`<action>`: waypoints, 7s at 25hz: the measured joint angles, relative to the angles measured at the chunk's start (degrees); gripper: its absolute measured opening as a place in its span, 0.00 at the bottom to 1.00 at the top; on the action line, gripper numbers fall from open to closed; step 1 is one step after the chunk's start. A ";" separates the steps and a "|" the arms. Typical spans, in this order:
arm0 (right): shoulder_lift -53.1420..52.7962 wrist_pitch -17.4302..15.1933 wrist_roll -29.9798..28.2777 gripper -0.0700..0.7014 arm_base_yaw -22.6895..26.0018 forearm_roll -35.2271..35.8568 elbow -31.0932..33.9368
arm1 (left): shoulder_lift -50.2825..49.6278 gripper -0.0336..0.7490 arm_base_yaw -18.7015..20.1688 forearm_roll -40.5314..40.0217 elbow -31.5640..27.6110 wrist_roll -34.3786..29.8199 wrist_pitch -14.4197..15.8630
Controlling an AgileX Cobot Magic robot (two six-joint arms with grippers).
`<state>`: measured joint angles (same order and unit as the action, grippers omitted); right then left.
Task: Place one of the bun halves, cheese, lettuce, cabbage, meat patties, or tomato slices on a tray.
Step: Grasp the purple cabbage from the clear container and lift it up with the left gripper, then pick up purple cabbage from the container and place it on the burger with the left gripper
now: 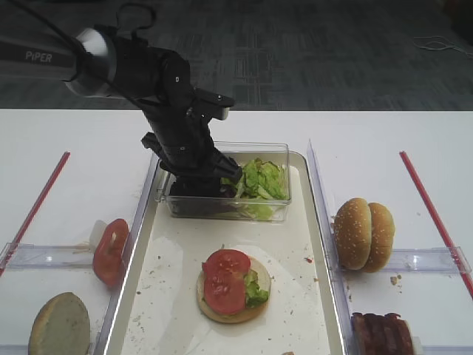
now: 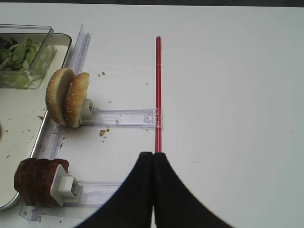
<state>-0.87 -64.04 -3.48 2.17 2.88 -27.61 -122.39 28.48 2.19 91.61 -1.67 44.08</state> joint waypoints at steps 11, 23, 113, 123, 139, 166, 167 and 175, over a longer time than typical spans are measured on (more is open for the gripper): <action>0.00 0.00 0.00 0.50 0.00 0.00 0.00 | -0.74 0.18 0.00 0.00 0.44 -0.03 0.00; 0.00 0.00 0.00 0.50 0.00 0.00 0.00 | 0.36 0.11 0.00 0.00 0.44 -0.13 0.52; 0.00 0.00 0.00 0.50 0.00 -0.09 0.00 | 28.88 0.10 18.68 -0.33 -18.96 -4.16 13.93; 0.00 0.00 0.00 0.50 0.00 -0.09 0.00 | 24.64 0.10 19.28 -0.43 -18.96 -4.20 11.48; 0.00 0.00 0.00 0.50 0.00 -0.09 0.00 | 16.84 0.10 19.28 -0.43 -18.96 -4.33 8.08; 0.00 0.00 0.00 0.50 0.00 -0.09 0.00 | 16.84 0.77 16.99 -0.31 -18.96 -4.33 7.40; 0.00 0.00 0.00 0.50 0.00 -0.09 0.00 | 16.84 0.77 16.99 -0.31 -18.96 -4.33 7.40; 0.00 0.00 0.22 0.50 0.00 -0.09 0.00 | 16.84 0.78 16.99 -0.31 -18.96 -4.33 7.29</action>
<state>-0.87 -64.04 -3.25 2.17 2.79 -27.61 -105.55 45.47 1.89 72.65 -6.00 51.37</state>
